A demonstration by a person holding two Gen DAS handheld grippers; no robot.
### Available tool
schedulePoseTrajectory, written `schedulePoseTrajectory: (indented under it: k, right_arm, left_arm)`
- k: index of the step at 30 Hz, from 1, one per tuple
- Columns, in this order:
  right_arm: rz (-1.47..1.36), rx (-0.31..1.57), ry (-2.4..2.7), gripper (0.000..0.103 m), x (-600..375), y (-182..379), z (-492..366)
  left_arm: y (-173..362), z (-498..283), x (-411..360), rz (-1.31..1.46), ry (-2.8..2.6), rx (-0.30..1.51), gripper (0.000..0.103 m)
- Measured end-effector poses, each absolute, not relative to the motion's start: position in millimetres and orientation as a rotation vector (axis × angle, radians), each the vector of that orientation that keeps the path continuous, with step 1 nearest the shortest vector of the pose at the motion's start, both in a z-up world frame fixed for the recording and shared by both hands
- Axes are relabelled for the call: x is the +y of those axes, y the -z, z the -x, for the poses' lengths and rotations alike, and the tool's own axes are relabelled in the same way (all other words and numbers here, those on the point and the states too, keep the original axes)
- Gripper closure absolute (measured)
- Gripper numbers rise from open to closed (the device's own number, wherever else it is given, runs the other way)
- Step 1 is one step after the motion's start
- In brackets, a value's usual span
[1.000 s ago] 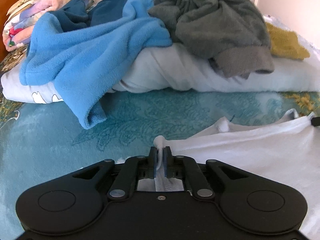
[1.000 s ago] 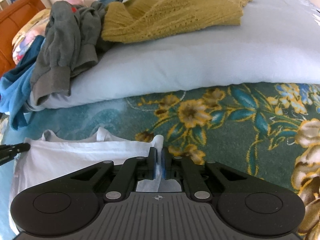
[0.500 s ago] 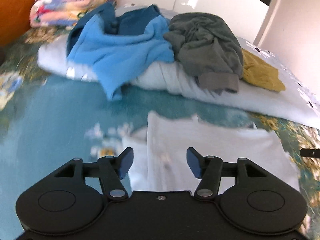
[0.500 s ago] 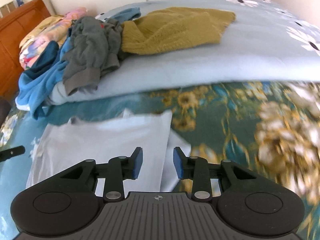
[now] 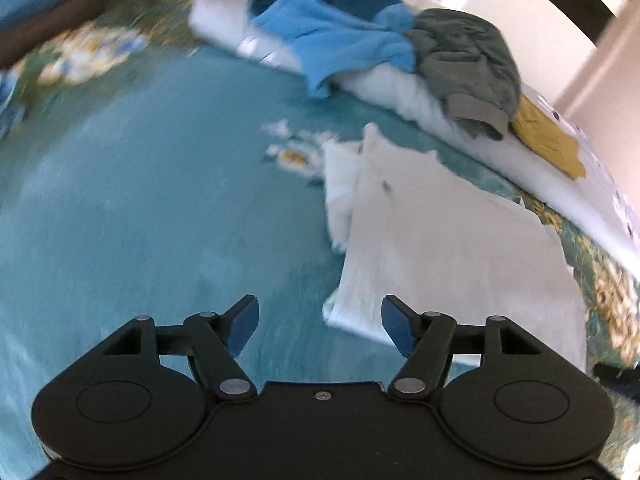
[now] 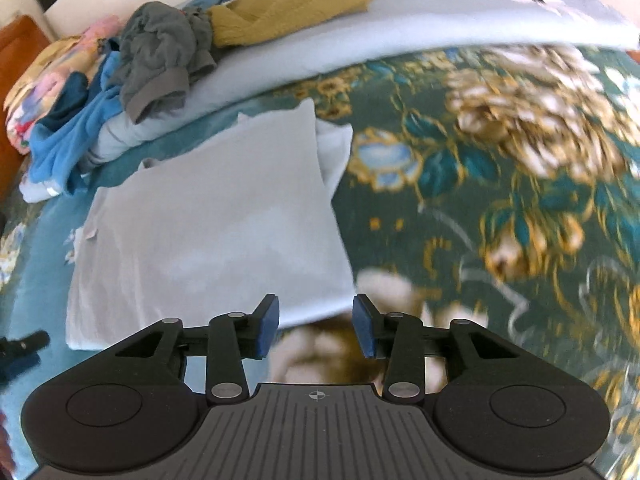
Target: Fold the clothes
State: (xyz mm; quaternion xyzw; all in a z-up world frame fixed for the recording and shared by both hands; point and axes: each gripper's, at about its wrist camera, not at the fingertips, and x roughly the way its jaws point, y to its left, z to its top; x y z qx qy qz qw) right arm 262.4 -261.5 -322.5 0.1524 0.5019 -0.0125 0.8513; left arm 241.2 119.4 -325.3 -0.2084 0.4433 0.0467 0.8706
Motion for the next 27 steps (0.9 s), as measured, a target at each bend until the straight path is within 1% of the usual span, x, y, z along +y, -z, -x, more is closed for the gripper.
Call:
schedulePoseTrajectory:
  k: [3,4,6,8,12,18,22,25,26,27]
  right_arm:
    - [-0.352,1.064,0.040,0.065,-256,326,-250]
    - [-0.368,1.065,0.043,0.065,-255,328,-246]
    - [-0.409,1.067,0.043,0.060,-253,331,-241]
    - [-0.449,1.069,0.050,0.060,-254,336,-240]
    - [-0.546,1.057,0.078,0.060,-260,344,-243]
    - [-0.640,1.033,0.112,0.060,-274,357,-253]
    - [-0.703,1.018,0.142,0.060,-284,367,-263]
    - [-0.775,0.998,0.145,0.060,-293,374,-269]
    - [-0.800,0.989,0.144,0.060,-295,375,-271]
    - [-0.824,0.986,0.141,0.062,-297,377,-272]
  left_arm:
    - [335,-226,129,0.589,-0.109,0.941,0.037]
    - [339,-221,134,0.670,-0.108,0.938,0.037]
    - [346,-216,142,0.789,-0.113,0.929,0.037]
    - [352,-213,149,0.885,-0.124,0.918,0.037]
    - [349,-225,143,0.835,-0.080,0.900,0.037]
    - [365,-247,133,0.909,-0.073,0.923,0.038]
    - [375,-258,126,0.959,-0.069,0.924,0.040]
    - [382,-261,128,1.017,-0.095,0.893,0.044]
    - [385,-261,130,1.047,-0.102,0.879,0.052]
    - [387,-261,131,1.077,-0.109,0.866,0.056]
